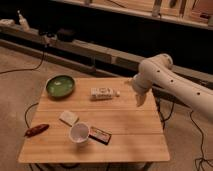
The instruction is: Wipe the white sponge on the table
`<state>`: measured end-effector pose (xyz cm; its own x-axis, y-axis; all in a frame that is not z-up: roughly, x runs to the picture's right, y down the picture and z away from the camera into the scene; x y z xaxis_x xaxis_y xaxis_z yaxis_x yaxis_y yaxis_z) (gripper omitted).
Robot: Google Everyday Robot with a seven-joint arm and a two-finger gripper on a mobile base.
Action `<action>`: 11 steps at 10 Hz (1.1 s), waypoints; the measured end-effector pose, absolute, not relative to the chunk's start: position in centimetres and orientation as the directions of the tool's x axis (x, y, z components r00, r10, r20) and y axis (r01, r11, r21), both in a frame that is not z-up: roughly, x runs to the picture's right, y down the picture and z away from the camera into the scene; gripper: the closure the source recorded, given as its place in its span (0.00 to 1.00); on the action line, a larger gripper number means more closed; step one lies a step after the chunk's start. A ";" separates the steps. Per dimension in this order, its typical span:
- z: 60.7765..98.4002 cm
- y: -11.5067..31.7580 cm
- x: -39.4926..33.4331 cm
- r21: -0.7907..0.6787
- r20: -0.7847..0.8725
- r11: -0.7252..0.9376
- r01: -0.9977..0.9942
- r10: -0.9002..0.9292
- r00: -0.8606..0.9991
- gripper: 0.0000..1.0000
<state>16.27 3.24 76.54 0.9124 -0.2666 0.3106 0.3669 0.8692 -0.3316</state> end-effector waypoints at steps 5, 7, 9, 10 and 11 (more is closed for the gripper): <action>76.6 3.3 16.3 -0.332 0.311 0.869 0.367 -0.266 0.912 0.20; 76.6 3.3 16.3 -0.332 0.311 0.869 0.367 -0.266 0.912 0.20; 76.6 3.3 16.3 -0.332 0.311 0.869 0.367 -0.266 0.912 0.20; 76.5 3.3 16.2 -0.333 0.312 0.868 0.368 -0.267 0.912 0.20; 76.4 3.3 16.0 -0.329 0.322 0.860 0.390 -0.287 0.902 0.20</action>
<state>16.02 3.35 76.36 0.9024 -0.2866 0.3217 0.3904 0.8597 -0.3294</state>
